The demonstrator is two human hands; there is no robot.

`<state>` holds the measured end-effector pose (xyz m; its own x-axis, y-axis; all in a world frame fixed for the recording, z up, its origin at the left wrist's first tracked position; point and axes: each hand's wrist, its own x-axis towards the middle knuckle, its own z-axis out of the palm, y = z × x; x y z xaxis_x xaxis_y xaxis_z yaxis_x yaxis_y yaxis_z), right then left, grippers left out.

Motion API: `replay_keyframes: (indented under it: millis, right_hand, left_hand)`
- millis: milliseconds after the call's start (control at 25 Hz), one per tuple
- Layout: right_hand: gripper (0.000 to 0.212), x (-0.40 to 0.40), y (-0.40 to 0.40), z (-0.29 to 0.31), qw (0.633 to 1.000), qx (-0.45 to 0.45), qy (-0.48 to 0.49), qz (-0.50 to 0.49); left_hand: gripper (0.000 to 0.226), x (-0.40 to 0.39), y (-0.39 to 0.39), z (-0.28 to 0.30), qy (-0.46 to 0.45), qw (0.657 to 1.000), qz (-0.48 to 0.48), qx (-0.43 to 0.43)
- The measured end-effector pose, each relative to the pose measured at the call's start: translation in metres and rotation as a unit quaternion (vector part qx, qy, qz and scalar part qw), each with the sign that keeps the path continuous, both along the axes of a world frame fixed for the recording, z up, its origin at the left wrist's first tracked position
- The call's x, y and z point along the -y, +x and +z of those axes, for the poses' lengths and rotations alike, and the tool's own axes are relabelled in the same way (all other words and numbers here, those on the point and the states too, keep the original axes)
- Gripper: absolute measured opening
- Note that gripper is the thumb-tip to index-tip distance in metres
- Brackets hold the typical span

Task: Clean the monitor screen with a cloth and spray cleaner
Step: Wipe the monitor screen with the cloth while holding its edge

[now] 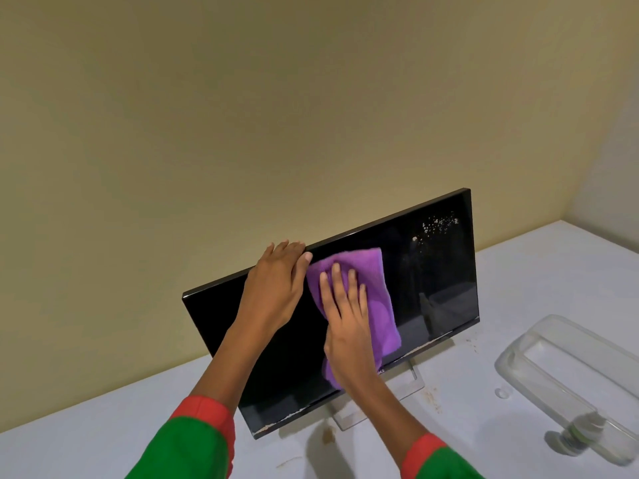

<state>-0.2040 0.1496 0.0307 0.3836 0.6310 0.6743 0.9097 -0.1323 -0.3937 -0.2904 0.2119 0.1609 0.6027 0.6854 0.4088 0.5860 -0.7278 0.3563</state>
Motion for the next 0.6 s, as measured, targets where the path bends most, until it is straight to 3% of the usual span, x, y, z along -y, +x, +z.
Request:
replay_keyframes:
  millis: [160, 400, 600]
  right_hand:
    - [0.083, -0.005, 0.044, 0.028, 0.999, -0.003, 0.008, -0.041]
    - [0.082, 0.021, 0.071, -0.008, 0.977, -0.160, -0.006, -0.141]
    - [0.090, 0.018, 0.023, -0.017, 0.991, -0.111, 0.003, -0.075]
  left_hand:
    - [0.038, 0.001, -0.004, -0.006, 0.011, 1.000, 0.001, 0.014]
    - [0.038, 0.006, -0.003, -0.008, -0.016, 0.998, 0.006, 0.061]
    - [0.037, 0.003, -0.005, -0.010, -0.018, 0.997, -0.007, 0.078]
